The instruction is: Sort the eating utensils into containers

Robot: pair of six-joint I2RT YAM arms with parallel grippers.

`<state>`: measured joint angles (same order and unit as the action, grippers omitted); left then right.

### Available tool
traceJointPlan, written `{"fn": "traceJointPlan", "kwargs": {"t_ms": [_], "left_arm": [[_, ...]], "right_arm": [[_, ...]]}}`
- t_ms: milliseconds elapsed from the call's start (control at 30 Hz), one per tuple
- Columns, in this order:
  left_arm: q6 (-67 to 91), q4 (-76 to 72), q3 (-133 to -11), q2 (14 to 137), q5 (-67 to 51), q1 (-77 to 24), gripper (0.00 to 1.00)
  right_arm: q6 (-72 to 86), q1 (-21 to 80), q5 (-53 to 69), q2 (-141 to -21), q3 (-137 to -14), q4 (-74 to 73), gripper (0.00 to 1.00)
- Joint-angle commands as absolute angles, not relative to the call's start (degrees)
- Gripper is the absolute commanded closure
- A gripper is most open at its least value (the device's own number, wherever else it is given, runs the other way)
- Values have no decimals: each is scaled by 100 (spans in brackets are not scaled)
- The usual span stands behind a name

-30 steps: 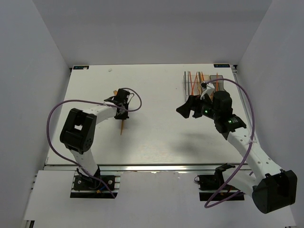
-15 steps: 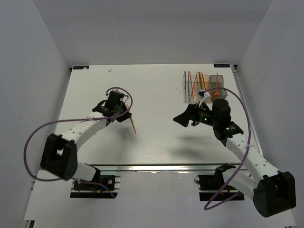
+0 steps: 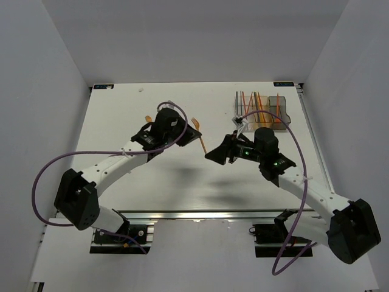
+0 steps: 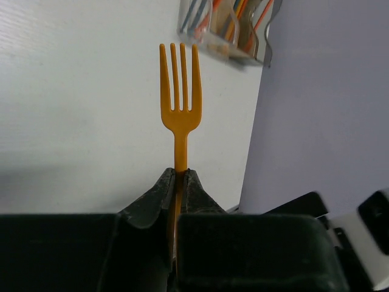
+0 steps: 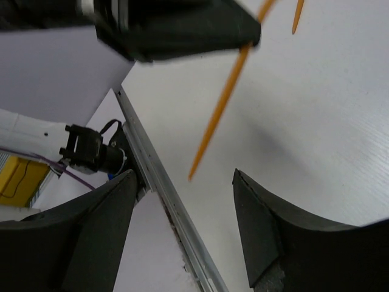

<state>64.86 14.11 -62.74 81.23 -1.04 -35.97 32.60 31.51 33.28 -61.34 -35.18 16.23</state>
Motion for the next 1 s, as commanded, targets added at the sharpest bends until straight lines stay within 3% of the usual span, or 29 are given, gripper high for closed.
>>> {"fn": "traceJointPlan", "kwargs": {"t_ms": [0,400,500,567,667,733,800,833,867,900,933,967], "left_arm": [[6381,1187,-6495,8217,-439,-3814,100],[6170,1107,-6618,8200,-448,-4061,100],[6126,1081,-6601,8191,-457,-4069,100],[6082,1134,-6644,8226,-457,-4078,100],[5942,1265,-6732,8305,-413,-4122,100],[5801,1344,-6811,8349,-413,-4166,100],[5522,1615,-7038,8428,-273,-4192,100],[5406,1756,-7144,8455,-168,-4192,91],[5101,2175,-7450,8472,294,-4192,75],[4950,2458,-7636,8473,603,-4192,25],[4826,2722,-7803,8455,902,-4192,2],[4555,3186,-7961,8368,1253,-4192,2]], "right_arm": [[3129,3357,2726,-6424,-4112,1583,31],[2786,3621,1758,-6855,-4385,1223,51],[2760,3621,1801,-6864,-4430,1248,63],[2760,3621,1898,-6873,-4456,1336,77],[2769,3621,1942,-6926,-4509,1397,85],[2760,3621,1846,-6996,-4553,1398,100],[2725,3612,1732,-7066,-4588,1371,100],[2699,3604,1453,-7075,-4588,1328,100],[2646,3595,1276,-7084,-4597,1188,100],[2567,3577,1083,-7093,-4614,1082,100],[2436,3473,681,-7093,-4658,977,100],[2356,3350,572,-7119,-4676,871,100]]}}
